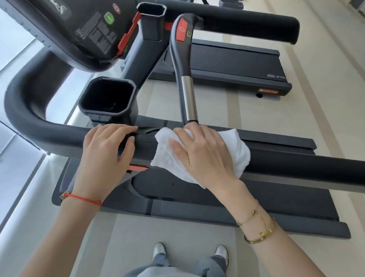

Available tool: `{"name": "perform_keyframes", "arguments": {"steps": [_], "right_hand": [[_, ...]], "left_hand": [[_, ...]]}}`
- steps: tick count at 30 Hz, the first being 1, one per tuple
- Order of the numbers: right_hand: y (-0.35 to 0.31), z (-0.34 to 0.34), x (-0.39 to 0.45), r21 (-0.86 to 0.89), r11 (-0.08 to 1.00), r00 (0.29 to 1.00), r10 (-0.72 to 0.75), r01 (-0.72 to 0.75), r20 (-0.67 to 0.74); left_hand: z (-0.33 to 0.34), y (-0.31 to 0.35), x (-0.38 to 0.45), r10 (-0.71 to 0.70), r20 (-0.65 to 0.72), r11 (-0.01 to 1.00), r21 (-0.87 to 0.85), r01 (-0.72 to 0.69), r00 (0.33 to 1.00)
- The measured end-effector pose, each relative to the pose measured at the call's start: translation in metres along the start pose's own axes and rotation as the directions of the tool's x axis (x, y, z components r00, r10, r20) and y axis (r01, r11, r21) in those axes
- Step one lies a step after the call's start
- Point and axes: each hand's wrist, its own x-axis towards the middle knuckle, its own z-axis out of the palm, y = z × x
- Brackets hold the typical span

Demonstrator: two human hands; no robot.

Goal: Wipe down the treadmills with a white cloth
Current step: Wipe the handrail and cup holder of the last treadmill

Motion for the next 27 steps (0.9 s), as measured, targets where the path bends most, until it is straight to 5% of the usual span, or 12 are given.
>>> {"name": "perform_keyframes", "arguments": {"steps": [10, 17, 23, 27], "right_hand": [[-0.029, 0.021, 0.001, -0.07, 0.989, 0.964, -0.139, 0.126, -0.226], [-0.045, 0.025, 0.015, 0.014, 0.974, 0.921, 0.22, -0.227, -0.321], [-0.042, 0.029, 0.006, -0.02, 0.998, 0.945, -0.063, 0.06, -0.32], [-0.014, 0.02, -0.006, -0.009, 1.0, 0.936, 0.009, -0.014, -0.351]], "left_hand": [[-0.007, -0.024, 0.001, 0.06, 0.006, 0.998, -0.037, -0.06, 0.998], [-0.008, -0.025, 0.002, 0.051, 0.033, 0.997, -0.053, -0.049, 0.998], [-0.007, -0.024, 0.003, 0.034, 0.037, 0.998, -0.056, -0.032, 0.999], [-0.008, -0.023, 0.002, 0.019, 0.019, 0.998, -0.065, -0.018, 1.0]]}}
